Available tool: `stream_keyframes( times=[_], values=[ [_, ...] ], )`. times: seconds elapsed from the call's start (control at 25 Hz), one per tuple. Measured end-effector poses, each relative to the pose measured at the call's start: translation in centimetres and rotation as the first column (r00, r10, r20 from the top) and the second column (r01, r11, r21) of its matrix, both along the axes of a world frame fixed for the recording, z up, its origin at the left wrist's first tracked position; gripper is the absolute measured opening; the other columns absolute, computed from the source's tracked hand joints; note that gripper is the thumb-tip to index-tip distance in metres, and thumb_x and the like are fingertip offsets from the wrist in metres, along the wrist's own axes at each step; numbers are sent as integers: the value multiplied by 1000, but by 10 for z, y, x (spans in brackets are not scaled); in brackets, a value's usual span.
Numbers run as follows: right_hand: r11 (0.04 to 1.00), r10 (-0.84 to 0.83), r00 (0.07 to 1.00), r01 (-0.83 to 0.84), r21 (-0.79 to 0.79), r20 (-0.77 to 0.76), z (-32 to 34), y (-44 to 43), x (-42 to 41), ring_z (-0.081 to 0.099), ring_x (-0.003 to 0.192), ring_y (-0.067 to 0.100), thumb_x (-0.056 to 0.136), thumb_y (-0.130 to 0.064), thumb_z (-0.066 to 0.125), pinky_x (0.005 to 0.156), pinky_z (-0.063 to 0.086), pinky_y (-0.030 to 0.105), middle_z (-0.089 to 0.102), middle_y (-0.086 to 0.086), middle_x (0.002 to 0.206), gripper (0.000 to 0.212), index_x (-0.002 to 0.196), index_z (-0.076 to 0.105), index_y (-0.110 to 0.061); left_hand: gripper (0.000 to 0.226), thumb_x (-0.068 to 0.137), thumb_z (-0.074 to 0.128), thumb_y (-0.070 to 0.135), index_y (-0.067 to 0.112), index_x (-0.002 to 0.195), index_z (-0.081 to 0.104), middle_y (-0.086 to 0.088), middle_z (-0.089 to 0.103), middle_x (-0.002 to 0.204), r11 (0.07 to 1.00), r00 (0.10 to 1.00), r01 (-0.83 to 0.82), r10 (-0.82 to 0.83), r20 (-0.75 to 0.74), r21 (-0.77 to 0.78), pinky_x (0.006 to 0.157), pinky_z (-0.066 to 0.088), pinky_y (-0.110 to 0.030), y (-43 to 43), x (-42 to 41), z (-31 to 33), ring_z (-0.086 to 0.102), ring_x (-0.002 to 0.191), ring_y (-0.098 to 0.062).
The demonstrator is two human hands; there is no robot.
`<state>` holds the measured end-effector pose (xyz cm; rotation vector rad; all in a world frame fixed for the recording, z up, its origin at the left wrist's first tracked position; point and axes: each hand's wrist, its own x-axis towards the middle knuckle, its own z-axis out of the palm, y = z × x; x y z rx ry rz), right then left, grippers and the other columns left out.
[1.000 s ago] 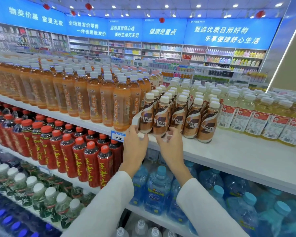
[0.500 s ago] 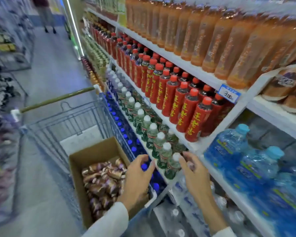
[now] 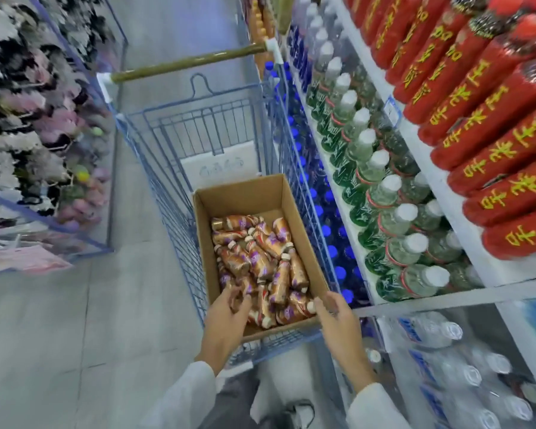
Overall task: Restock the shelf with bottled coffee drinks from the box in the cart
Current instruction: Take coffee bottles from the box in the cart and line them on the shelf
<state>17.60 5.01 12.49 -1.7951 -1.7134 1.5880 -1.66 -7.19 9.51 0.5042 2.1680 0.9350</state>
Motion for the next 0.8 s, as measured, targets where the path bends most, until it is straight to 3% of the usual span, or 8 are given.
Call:
stream_keyframes(
  times=[0.08, 0.2, 0.32, 0.48, 0.6, 0.68, 0.8],
  values=[
    [999, -5, 998, 7, -32, 68, -19, 1, -9, 61, 117, 15, 97, -43, 63, 103, 48, 39, 66, -6, 124, 37, 129, 63, -23, 36, 98, 63, 44, 25, 128, 64, 14, 67, 115, 997, 998, -28, 32, 58, -68, 85, 45, -19, 8, -13, -27, 62, 105, -4],
    [997, 7, 991, 4, -77, 135, -39, 0, -17, 63, 113, 12, 96, -47, 62, 96, 49, 32, 70, -8, 118, 36, 125, 66, -26, 23, 98, 60, 48, 29, 109, 65, 12, 69, 103, 983, 982, -67, 95, 165, -170, 81, 45, -26, 42, -28, -67, 65, 110, -21],
    [991, 11, 985, 13, -134, 174, -56, 3, -22, 61, 117, 11, 98, -37, 64, 100, 46, 28, 68, -7, 125, 36, 131, 64, -22, 50, 99, 58, 46, 9, 134, 60, -12, 64, 132, 949, 957, -48, 133, 260, -311, 101, 45, -36, 96, -41, -116, 57, 125, -33],
    [983, -5, 981, 40, -177, 192, -74, 7, -31, 58, 122, 14, 99, -34, 63, 104, 46, 33, 65, -7, 129, 36, 133, 61, -21, 71, 97, 62, 46, 2, 150, 44, -17, 50, 151, 905, 903, -18, 197, 381, -424, 114, 37, -41, 154, -48, -174, 47, 136, -38],
    [974, -52, 984, 87, -209, 168, -86, 10, -41, 60, 118, 13, 99, -36, 63, 96, 48, 27, 66, -10, 124, 26, 123, 62, -29, 86, 92, 68, 51, -6, 151, 38, -20, 49, 150, 883, 848, -94, 314, 427, -461, 109, 39, -38, 179, -50, -210, 49, 135, -38],
    [972, -52, 984, 89, -217, 172, -99, 12, -52, 60, 115, 11, 99, -38, 63, 100, 48, 32, 66, -12, 121, 22, 120, 62, -30, 87, 93, 67, 52, -8, 150, 38, -22, 49, 150, 861, 869, -103, 322, 376, -498, 108, 41, -39, 188, -48, -232, 50, 135, -38],
    [975, 19, 971, 35, -218, 238, -119, 21, -69, 57, 120, 11, 98, -38, 62, 98, 45, 29, 62, -11, 125, 34, 129, 58, -27, 78, 90, 69, 50, -4, 144, 49, -20, 58, 142, 872, 861, -104, 320, 395, -479, 95, 50, -37, 178, -47, -230, 60, 123, -36]
  ],
)
